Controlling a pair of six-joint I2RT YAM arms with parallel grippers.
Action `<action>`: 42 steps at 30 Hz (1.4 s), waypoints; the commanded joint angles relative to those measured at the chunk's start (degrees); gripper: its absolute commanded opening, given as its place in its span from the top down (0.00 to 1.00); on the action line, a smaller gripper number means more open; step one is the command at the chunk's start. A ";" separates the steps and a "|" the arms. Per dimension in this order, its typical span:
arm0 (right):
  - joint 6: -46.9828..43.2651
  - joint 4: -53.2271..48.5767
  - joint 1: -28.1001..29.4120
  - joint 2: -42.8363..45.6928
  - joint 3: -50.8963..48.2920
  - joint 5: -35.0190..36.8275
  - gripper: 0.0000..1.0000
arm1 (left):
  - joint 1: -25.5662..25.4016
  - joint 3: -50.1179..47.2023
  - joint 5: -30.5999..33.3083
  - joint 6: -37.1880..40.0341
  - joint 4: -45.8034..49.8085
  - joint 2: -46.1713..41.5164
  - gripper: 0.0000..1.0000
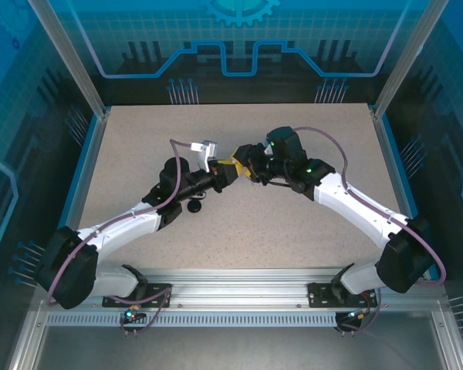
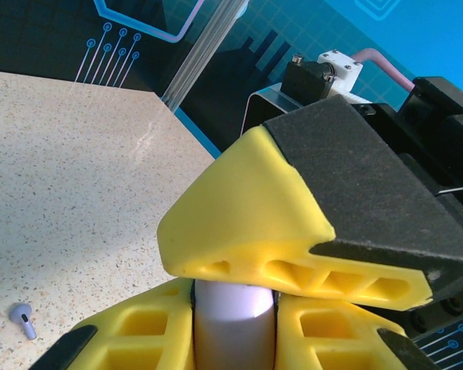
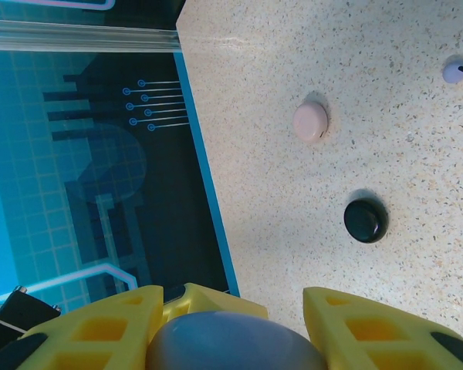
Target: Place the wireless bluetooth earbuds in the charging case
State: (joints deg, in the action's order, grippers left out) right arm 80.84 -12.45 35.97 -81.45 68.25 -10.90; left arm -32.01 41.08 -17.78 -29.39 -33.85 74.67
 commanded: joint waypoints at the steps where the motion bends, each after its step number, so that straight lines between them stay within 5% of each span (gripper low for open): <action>1: 0.06 0.19 -0.18 -0.64 0.66 0.60 0.69 | -0.44 0.01 -0.24 1.95 -1.80 -0.24 0.86; 21: 0.19 -0.47 -0.97 -0.54 -0.22 1.51 0.69 | -0.49 -1.08 -0.59 1.87 -1.42 -1.72 0.64; 28: 0.06 -0.47 -1.07 -0.55 -0.30 1.31 0.70 | -0.47 -0.98 -0.65 1.67 -2.14 -1.10 0.86; 33: 0.13 -0.16 -1.17 -0.79 -0.26 0.75 0.70 | -0.50 -0.65 -0.98 1.39 -2.49 -0.41 0.86; 37: 0.15 0.38 -1.18 -0.85 -0.48 0.35 0.68 | -0.50 -0.54 -1.36 0.84 -3.41 0.20 1.00; 40: -0.61 0.32 -1.41 -0.73 -0.14 0.26 0.56 | -0.48 -0.40 -1.71 0.21 -3.81 0.60 1.00; 42: -1.56 -0.60 -2.17 -0.27 0.34 0.37 0.39 | -0.46 -0.31 -1.64 -0.05 -3.78 0.77 1.00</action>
State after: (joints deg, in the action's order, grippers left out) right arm 80.79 -12.49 35.00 -81.56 68.25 -10.72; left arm -32.05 40.71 -17.39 -28.56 -34.61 74.94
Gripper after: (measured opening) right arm 0.560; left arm 0.197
